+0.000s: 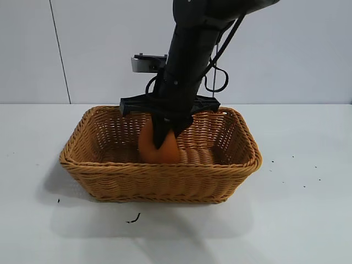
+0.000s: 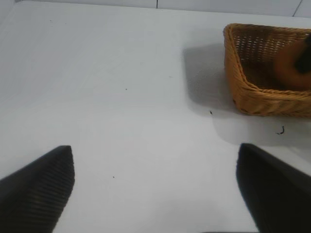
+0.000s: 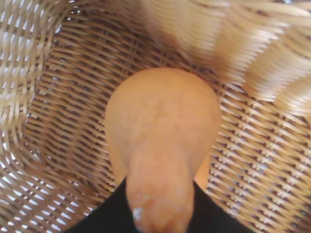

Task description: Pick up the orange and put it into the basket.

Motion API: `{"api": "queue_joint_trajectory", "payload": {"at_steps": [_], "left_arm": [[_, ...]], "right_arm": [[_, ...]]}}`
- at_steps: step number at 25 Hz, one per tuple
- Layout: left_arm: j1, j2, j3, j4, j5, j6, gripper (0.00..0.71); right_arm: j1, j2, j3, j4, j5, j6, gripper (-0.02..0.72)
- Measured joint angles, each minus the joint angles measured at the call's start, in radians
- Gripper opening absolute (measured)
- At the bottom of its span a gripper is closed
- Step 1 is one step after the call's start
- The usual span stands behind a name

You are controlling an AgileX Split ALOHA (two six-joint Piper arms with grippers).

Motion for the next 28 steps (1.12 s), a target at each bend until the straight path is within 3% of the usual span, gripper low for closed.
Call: {"api": "queue_joint_trajectory", "payload": {"at_steps": [3, 4, 5, 6, 12, 18, 28], "left_arm": [[0.000, 0.000, 0.000, 0.000, 0.000, 0.000, 0.650], [0.000, 0.000, 0.000, 0.000, 0.000, 0.000, 0.650], [0.000, 0.000, 0.000, 0.000, 0.000, 0.000, 0.650], [0.000, 0.000, 0.000, 0.000, 0.000, 0.000, 0.650], [0.000, 0.000, 0.000, 0.000, 0.000, -0.001, 0.650], [0.000, 0.000, 0.000, 0.000, 0.000, -0.001, 0.650], [0.000, 0.000, 0.000, 0.000, 0.000, -0.001, 0.650]], "right_arm": [[0.000, -0.001, 0.000, 0.002, 0.023, 0.000, 0.536], [0.000, -0.001, 0.000, 0.002, 0.028, -0.001, 0.592], [0.000, -0.001, 0.000, 0.002, 0.028, -0.001, 0.592], [0.000, -0.009, 0.000, 0.002, 0.031, -0.001, 0.658], [0.000, -0.076, -0.032, -0.019, 0.061, -0.001, 0.690], [0.000, -0.113, -0.228, -0.114, 0.285, -0.001, 0.689], [-0.006, -0.151, -0.372, -0.152, 0.312, 0.028, 0.694]]}}
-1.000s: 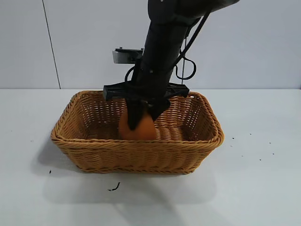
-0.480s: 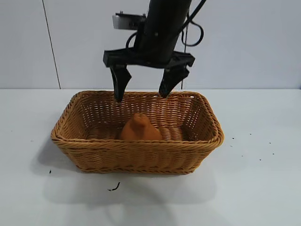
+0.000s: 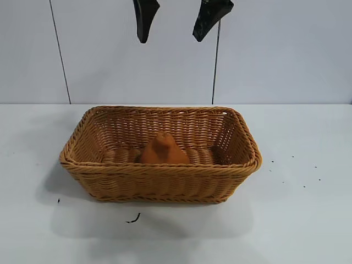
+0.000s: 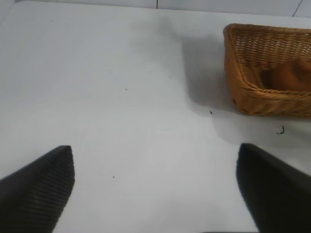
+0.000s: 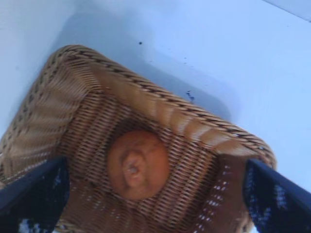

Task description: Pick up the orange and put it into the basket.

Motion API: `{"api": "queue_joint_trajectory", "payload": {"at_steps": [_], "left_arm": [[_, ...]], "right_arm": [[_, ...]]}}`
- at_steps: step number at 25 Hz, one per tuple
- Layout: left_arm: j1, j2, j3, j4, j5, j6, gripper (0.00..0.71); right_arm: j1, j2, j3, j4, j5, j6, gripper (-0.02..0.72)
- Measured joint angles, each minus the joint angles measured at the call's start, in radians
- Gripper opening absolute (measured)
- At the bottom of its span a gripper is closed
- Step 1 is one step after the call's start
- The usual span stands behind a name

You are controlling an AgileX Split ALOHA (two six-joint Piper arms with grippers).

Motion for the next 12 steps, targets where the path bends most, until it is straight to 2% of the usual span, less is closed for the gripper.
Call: {"api": "queue_joint_trajectory", "payload": {"at_steps": [6, 12], "left_arm": [[0.000, 0.000, 0.000, 0.000, 0.000, 0.000, 0.650], [0.000, 0.000, 0.000, 0.000, 0.000, 0.000, 0.650]], "right_arm": [[-0.077, 0.000, 0.000, -0.047, 0.003, 0.000, 0.696], [-0.262, 0.000, 0.000, -0.109, 0.003, 0.000, 0.696]]}}
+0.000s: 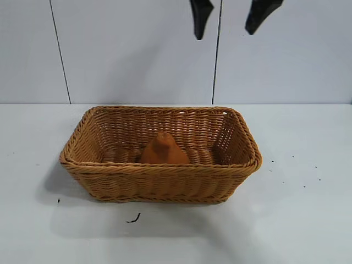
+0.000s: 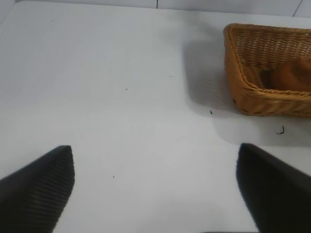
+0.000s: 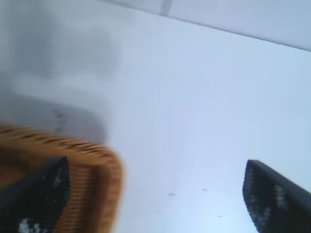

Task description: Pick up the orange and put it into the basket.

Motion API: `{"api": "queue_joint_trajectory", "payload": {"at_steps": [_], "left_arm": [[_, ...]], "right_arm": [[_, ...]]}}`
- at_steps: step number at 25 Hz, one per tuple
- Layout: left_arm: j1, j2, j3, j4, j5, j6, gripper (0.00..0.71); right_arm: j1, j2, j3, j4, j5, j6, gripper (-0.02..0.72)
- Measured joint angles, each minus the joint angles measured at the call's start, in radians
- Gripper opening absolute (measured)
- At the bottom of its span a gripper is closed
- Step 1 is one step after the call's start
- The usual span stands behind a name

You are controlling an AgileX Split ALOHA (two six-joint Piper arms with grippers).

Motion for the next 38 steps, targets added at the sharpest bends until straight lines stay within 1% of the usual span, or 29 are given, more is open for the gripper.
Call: {"api": "queue_joint_trajectory", "payload": {"at_steps": [6, 9, 12, 16, 20, 23, 25, 33, 38], "left_arm": [[0.000, 0.000, 0.000, 0.001, 0.000, 0.000, 0.650], [0.000, 0.000, 0.000, 0.001, 0.000, 0.000, 0.650], [0.000, 0.000, 0.000, 0.001, 0.000, 0.000, 0.650], [0.000, 0.000, 0.000, 0.001, 0.000, 0.000, 0.650], [0.000, 0.000, 0.000, 0.001, 0.000, 0.000, 0.650], [0.000, 0.000, 0.000, 0.001, 0.000, 0.000, 0.650], [0.000, 0.000, 0.000, 0.001, 0.000, 0.000, 0.650], [0.000, 0.000, 0.000, 0.001, 0.000, 0.000, 0.650], [0.000, 0.000, 0.000, 0.001, 0.000, 0.000, 0.650]], "right_arm": [[-0.193, 0.000, 0.000, -0.006, 0.000, 0.000, 0.696], [-0.254, 0.000, 0.000, 0.017, 0.000, 0.000, 0.696], [-0.279, 0.000, 0.029, 0.052, 0.000, -0.017, 0.696], [-0.279, -0.010, 0.123, 0.071, -0.002, -0.043, 0.696], [-0.279, -0.079, 0.288, 0.083, -0.003, -0.062, 0.696], [-0.279, -0.177, 0.442, 0.109, -0.004, -0.092, 0.696], [-0.279, -0.254, 0.558, 0.120, -0.004, -0.099, 0.696], [-0.279, -0.653, 0.988, 0.124, 0.000, -0.105, 0.696], [-0.279, -0.918, 1.209, 0.124, -0.005, -0.121, 0.696]]}}
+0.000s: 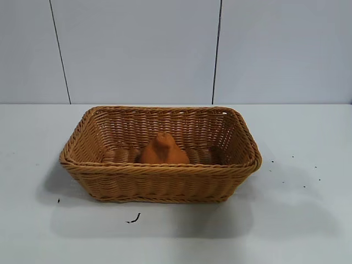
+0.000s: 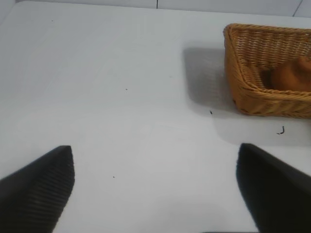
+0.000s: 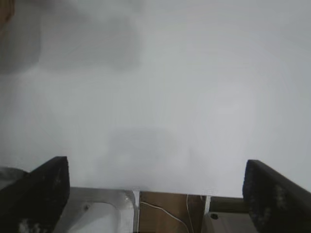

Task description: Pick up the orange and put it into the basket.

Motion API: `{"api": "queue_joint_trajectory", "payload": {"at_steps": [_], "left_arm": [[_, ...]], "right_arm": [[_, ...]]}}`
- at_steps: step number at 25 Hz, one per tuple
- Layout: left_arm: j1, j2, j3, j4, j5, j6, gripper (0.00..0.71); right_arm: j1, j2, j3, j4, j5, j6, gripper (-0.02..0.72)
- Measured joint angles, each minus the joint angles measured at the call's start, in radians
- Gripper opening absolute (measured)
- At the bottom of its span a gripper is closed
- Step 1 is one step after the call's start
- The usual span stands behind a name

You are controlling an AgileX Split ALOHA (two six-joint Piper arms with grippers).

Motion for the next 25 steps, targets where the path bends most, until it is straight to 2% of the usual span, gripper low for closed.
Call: {"api": "queue_joint_trajectory", "payload": {"at_steps": [8, 12, 25], "left_arm": [[0.000, 0.000, 0.000, 0.000, 0.000, 0.000, 0.650], [0.000, 0.000, 0.000, 0.000, 0.000, 0.000, 0.650], [0.000, 0.000, 0.000, 0.000, 0.000, 0.000, 0.650]], "right_arm": [[0.000, -0.387, 0.304, -0.001, -0.186, -0.007, 0.696], [0.000, -0.553, 0.400, -0.002, -0.184, -0.009, 0.696], [0.000, -1.001, 0.404, 0.006, -0.198, -0.010, 0.696]]}}
